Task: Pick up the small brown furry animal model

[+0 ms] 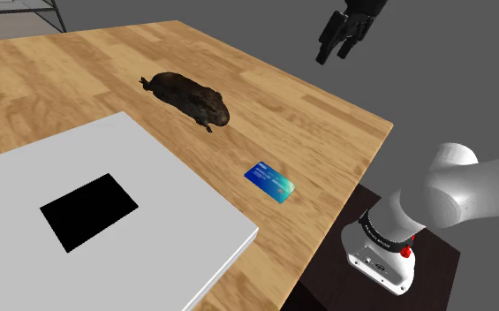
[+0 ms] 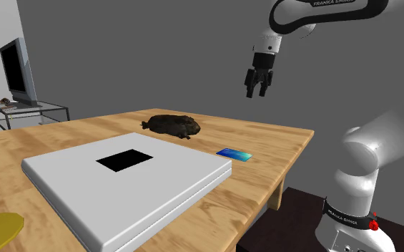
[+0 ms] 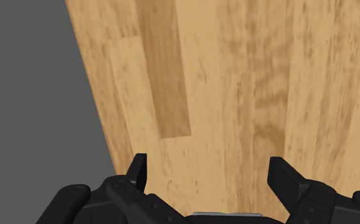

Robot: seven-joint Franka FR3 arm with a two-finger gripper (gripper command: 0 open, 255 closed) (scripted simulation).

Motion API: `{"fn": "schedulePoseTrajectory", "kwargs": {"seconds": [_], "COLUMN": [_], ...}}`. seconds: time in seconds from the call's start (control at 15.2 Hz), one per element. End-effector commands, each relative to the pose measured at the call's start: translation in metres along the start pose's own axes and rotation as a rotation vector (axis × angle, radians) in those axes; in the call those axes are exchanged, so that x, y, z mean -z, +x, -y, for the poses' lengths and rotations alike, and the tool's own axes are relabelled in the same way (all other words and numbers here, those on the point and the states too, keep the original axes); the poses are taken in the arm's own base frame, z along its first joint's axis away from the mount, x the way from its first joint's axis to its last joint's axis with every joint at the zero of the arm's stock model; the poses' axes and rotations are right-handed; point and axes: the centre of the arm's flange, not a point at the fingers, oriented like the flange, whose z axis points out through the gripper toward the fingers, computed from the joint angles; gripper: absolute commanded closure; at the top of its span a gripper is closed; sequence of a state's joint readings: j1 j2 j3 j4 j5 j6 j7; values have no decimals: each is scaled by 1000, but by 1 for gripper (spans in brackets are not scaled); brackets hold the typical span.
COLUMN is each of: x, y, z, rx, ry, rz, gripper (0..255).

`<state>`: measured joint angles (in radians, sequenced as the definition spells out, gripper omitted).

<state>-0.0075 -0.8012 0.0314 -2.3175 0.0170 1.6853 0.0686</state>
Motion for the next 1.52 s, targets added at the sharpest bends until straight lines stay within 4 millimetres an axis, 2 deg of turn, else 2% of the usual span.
{"fn": "schedulePoseTrajectory", "kwargs": {"seconds": [0.0,0.73,1.45], "x": [0,-32,-61], "y": [0,68,128], "z": [0,122,248], "rx": [0,54,108], "ry": [0,44,89], "rz": [0,49,98], "gripper": [0,0,0]}}
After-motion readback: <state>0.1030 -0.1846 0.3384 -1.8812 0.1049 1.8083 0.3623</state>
